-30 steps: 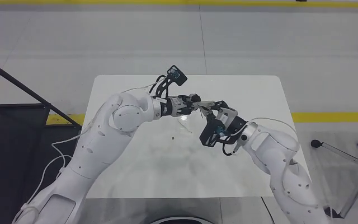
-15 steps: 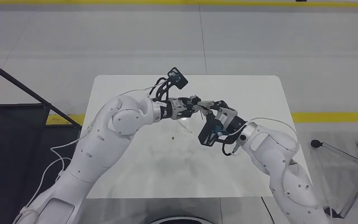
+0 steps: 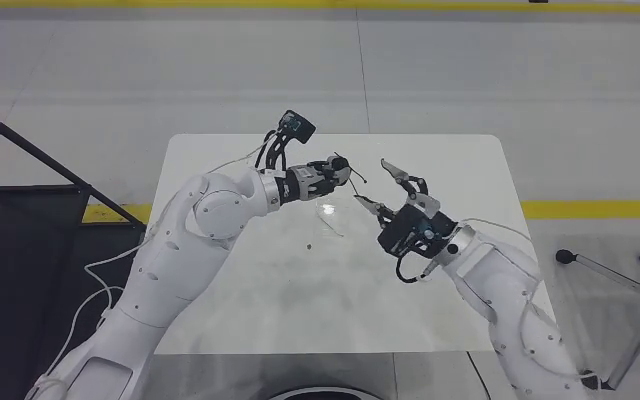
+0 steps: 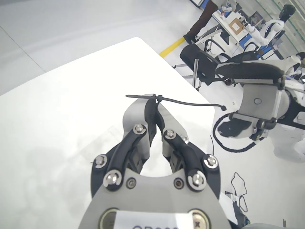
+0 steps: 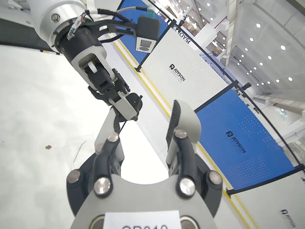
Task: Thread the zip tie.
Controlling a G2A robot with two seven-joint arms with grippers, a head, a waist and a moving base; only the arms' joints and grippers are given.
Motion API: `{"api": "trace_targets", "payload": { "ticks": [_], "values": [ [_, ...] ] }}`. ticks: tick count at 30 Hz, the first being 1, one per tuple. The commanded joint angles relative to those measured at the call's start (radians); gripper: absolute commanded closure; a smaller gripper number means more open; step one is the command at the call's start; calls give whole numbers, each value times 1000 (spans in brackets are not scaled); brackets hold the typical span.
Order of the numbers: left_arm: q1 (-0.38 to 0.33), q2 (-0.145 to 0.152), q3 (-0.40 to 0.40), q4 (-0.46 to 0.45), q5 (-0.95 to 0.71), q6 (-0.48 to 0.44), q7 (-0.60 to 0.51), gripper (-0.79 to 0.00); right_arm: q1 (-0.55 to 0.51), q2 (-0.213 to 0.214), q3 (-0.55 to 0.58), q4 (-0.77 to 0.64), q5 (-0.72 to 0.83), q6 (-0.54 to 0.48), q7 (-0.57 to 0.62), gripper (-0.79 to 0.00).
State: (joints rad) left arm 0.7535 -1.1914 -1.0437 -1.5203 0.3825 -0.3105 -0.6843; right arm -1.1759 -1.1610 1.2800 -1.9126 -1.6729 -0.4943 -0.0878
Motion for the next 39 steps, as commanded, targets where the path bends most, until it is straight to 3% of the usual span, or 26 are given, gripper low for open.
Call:
{"api": "trace_targets", "payload": {
  "ticks": [1, 8, 19, 23, 27, 28, 29, 32, 39],
  "values": [
    [2, -1, -2, 0, -14, -2, 9, 0, -19, 0, 16, 24, 74, -7, 10, -785],
    [8, -3, -6, -4, -38, -40, 25, 0, -8, -14, -4, 137, 378, -13, 243, -785],
    [4, -7, 7, 6, -44, -34, 17, 0, -10, -14, -7, 132, 384, -14, 236, -785],
    [-1, -9, 9, 12, -48, -36, 15, 0, -6, -21, -11, 156, 512, -6, 227, -785],
    [0, -9, 8, 15, -47, -39, 16, 0, 26, -23, 0, 200, 677, -26, 297, -653],
    [0, -9, 8, 16, -46, -40, 15, 0, 31, -24, -1, 212, 716, -31, 312, -529],
    [0, -9, 8, 16, -46, -42, 14, 0, 40, -24, -2, 220, 741, -39, 335, -462],
    [0, -10, 9, 16, -44, -45, 11, 0, 65, -26, -14, 240, 794, -43, 389, -437],
    [-5, -11, 12, 19, -45, -56, 3, 0, 105, -30, -41, 273, 849, -40, 427, -296]
  ]
}}
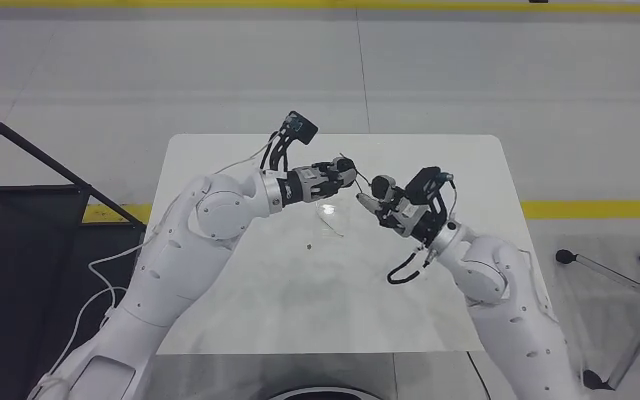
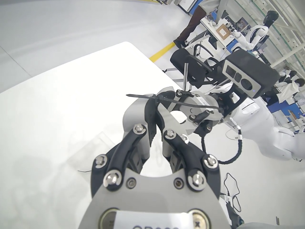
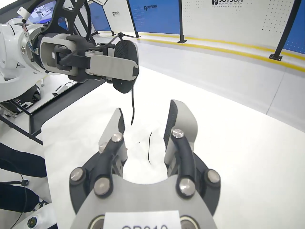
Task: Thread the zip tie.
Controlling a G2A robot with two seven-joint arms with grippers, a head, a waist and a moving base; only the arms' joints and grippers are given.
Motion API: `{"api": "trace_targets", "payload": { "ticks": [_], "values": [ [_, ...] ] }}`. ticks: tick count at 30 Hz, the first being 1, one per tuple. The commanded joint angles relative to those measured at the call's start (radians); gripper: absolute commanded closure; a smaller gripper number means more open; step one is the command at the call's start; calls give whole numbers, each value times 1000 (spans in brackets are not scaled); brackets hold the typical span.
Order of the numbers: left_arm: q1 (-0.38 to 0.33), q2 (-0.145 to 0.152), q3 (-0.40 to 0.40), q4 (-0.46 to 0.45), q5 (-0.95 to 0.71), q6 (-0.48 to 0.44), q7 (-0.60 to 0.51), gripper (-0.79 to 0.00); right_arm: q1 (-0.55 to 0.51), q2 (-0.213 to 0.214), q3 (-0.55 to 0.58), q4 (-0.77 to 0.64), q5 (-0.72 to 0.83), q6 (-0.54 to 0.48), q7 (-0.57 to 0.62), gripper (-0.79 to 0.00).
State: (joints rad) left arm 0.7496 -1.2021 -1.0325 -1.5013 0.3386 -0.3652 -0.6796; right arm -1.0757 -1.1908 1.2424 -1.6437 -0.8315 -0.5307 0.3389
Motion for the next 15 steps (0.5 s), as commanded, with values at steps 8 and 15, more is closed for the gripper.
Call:
{"api": "trace_targets", "payload": {
  "ticks": [8, 15],
  "values": [
    [-5, -1, 0, 6, -4, -4, -7, 0, 27, -1, -22, 14, 21, -28, 18, -292],
    [-6, -3, 6, 12, -3, -10, -10, 0, 42, -2, -34, 22, 19, -29, 16, -209]
  ]
}}
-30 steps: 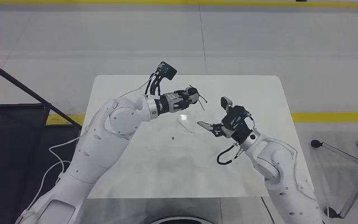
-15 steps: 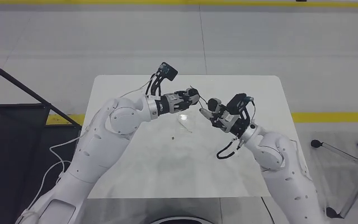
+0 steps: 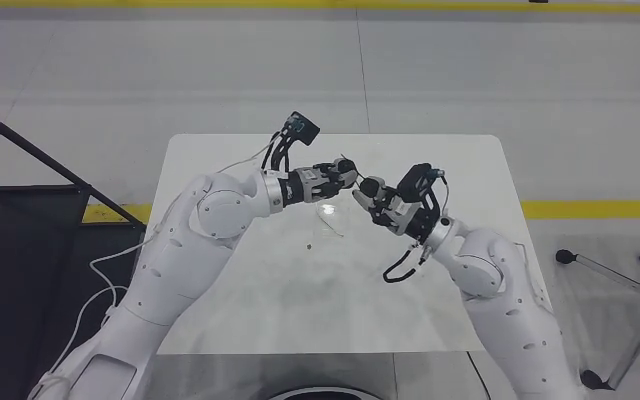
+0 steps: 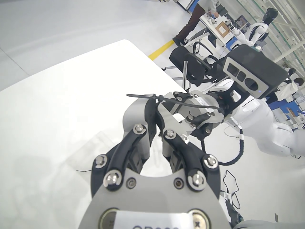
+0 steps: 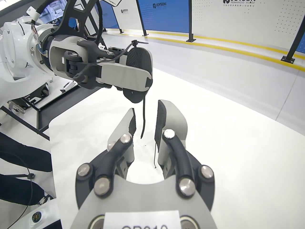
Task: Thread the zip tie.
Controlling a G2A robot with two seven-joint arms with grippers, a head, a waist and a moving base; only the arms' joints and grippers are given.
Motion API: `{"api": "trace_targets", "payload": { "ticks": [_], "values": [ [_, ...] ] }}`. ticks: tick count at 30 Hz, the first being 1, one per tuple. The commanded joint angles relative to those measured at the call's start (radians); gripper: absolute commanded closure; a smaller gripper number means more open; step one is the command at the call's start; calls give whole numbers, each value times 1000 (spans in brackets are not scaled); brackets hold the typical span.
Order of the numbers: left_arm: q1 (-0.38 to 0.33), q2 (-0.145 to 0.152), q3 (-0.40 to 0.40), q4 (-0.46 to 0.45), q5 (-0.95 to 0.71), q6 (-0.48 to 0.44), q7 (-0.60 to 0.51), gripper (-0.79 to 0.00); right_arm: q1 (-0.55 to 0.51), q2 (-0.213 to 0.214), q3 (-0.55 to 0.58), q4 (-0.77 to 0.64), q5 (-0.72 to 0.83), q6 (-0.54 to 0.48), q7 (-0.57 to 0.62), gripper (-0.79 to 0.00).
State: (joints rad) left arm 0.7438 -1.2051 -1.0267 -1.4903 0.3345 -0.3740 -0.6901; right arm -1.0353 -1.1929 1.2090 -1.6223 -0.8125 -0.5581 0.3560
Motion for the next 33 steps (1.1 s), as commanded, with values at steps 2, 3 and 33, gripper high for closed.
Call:
{"api": "trace_targets", "payload": {
  "ticks": [2, 3, 33],
  "values": [
    [0, -1, 1, 4, 0, -1, 1, 0, 2, 1, 1, 1, 1, 1, -3, -197],
    [0, -1, 1, 4, 0, -2, 0, 0, 2, 1, 2, 0, 1, 1, -3, -191],
    [11, 8, -93, 112, -394, -68, -148, -579, -19, 8, 47, 41, 54, -19, -83, 0]
  ]
}}
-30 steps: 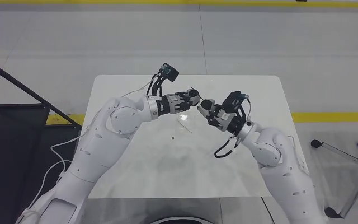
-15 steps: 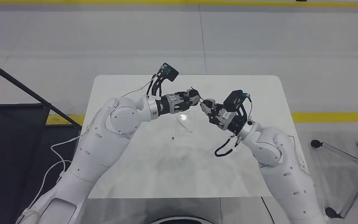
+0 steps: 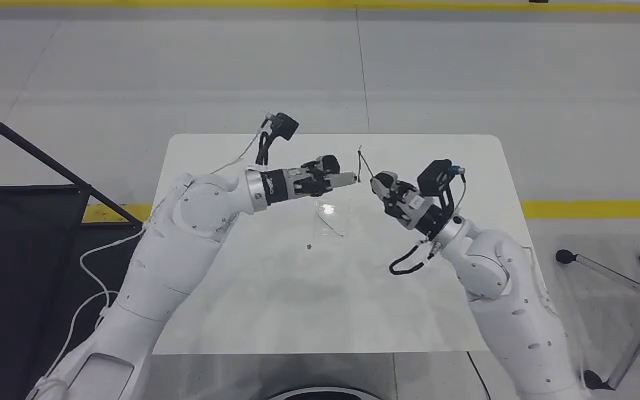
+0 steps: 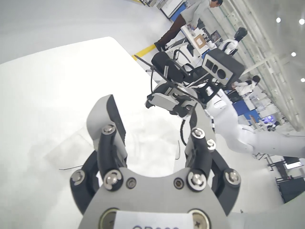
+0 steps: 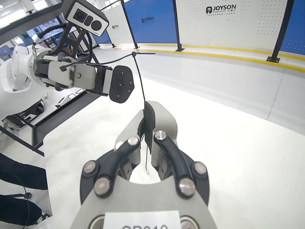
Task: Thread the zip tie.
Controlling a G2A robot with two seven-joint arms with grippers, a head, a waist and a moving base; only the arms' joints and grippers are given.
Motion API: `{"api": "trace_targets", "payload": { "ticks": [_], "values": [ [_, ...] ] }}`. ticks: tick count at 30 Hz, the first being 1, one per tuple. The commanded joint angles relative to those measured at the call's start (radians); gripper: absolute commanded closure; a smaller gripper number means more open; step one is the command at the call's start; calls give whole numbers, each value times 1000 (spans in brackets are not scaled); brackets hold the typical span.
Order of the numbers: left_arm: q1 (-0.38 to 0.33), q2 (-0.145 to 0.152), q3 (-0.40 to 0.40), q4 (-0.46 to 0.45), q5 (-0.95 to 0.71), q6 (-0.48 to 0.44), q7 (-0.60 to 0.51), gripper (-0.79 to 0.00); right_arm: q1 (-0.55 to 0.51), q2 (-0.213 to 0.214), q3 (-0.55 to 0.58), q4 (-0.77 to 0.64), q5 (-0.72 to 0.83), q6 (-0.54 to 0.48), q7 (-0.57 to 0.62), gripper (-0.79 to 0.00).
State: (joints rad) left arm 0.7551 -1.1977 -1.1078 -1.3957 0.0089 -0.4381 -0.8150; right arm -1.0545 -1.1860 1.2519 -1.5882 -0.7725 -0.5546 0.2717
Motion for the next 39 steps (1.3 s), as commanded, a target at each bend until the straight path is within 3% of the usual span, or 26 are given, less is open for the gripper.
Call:
{"api": "trace_targets", "payload": {
  "ticks": [1, 5, 13, 26, 39],
  "values": [
    [0, 1, -21, 35, -131, -7, -40, -557, 1, 3, 7, 12, 26, -49, 1, 0],
    [-17, 0, -40, 111, -311, -9, -124, -453, 4, 7, 18, 35, 59, -135, -4, 0],
    [-79, -17, -6, 237, -576, 54, -324, -425, 13, 13, 19, 71, 102, -241, -1, 0],
    [-151, -50, 66, 340, -631, 22, -363, -357, 40, 17, -13, 93, 147, -288, 49, 0],
    [-183, -67, 90, 391, -642, 2, -381, -268, 58, 20, -33, 107, 158, -289, 58, 0]
  ]
}}
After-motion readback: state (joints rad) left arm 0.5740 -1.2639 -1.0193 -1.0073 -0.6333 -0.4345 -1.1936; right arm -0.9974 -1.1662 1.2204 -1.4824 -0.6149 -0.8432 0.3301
